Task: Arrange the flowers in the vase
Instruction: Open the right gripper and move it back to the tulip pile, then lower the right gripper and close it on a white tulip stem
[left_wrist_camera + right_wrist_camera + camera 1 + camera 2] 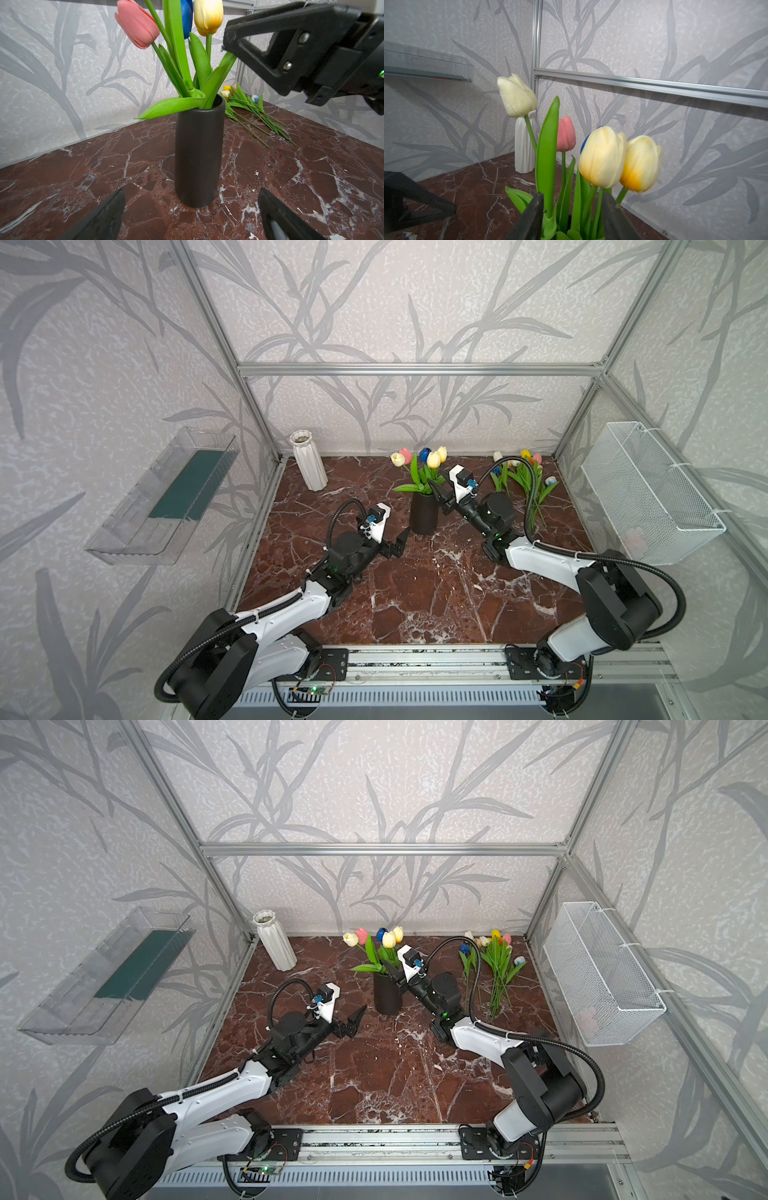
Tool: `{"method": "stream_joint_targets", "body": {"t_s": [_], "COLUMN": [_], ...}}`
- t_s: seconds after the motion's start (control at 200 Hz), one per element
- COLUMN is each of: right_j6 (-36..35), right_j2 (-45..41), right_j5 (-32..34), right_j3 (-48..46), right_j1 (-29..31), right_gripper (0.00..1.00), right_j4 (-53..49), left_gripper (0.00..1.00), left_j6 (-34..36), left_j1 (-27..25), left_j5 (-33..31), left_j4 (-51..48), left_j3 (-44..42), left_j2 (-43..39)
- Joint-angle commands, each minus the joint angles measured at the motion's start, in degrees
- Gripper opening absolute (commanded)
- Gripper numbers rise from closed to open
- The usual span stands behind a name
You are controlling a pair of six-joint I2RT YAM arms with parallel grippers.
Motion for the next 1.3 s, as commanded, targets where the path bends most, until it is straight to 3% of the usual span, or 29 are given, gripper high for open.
{"method": "stream_joint_targets", "body": {"t_s": [0.0,0.05,0.18,0.375,0.44,0.52,0.59,0.755,0.87,1.04,1.17,1.295], "right_j6": [-1.07,-1.25,-1.22,1.92,5.78,13.27,17.51,17.91,17.95,16.43,15.89,14.95], "right_j2": [-5.53,-7.93,-12.40,-16.83,-17.01,-14.99,-10.50,4.83,13.25,26.45,36.45,40.72], "right_j5": [2.42,4.00,5.84,12.54,14.78,12.02,9.89,8.14,8.88,11.38,13.37,15.83], "right_j3": [-0.47,-0.25,3.23,5.59,7.21,11.10,15.72,28.09,31.92,43.47,54.03,58.93], "right_j1": [0.28,0.27,0.08,-0.49,-3.68,-10.89,-16.53,-25.21,-28.68,-30.22,-31.02,-31.82], "right_gripper": [0.46,0.46,0.46,0.47,0.48,0.48,0.46,0.37,0.36,0.32,0.30,0.29], "right_j4": [-3.08,-5.91,-18.79,-30.88,-36.83,-47.80,-58.68,-80.74,-83.87,-92.17,-98.98,-99.99], "left_gripper": [1.00,0.99,0.86,0.74,0.73,0.73,0.73,0.81,0.83,0.83,0.83,0.83], "left_j6": [0.67,0.58,-1.67,-4.92,-4.52,-4.23,-4.82,-6.98,-6.80,-0.12,-0.69,-1.92], "left_j1": [0.03,0.03,1.61,6.60,6.95,6.99,6.92,6.68,6.05,3.21,2.03,1.67], "left_j5": [-0.44,-0.77,-2.82,4.83,6.00,7.48,9.38,13.32,12.29,12.58,11.92,12.08], "left_j4": [-0.39,-3.02,-6.01,-8.40,-9.26,-9.12,-7.99,-2.89,-1.89,-12.89,-13.69,-11.27], "left_j3": [1.08,2.55,6.58,16.72,19.47,20.85,20.17,13.71,8.33,7.37,4.65,2.28], "left_j2": [0.06,0.03,1.63,4.89,6.18,6.87,6.95,4.53,-0.72,-8.93,-11.09,-10.24]}}
